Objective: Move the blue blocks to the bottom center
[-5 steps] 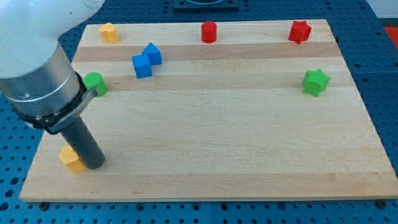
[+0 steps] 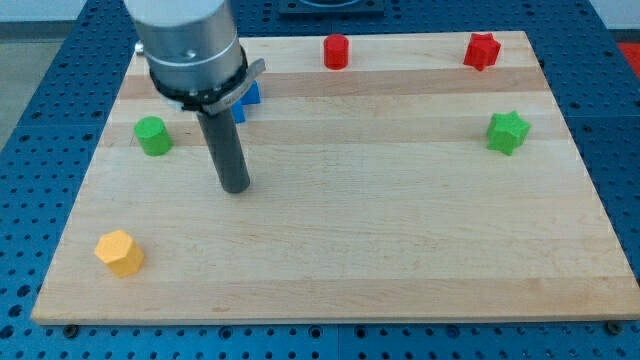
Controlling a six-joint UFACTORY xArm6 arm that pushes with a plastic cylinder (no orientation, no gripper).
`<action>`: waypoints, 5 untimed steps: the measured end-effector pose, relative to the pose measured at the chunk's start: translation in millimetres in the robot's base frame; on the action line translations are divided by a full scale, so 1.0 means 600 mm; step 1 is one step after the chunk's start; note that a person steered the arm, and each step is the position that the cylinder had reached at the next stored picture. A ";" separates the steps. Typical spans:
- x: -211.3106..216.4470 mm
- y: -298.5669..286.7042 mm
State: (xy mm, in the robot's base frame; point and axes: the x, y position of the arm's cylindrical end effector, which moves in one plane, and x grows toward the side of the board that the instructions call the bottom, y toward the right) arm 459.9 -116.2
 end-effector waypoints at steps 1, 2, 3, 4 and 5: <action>-0.041 0.000; -0.076 -0.001; -0.095 -0.013; -0.106 -0.032; -0.127 -0.050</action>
State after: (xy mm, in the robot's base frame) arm 384.0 -146.4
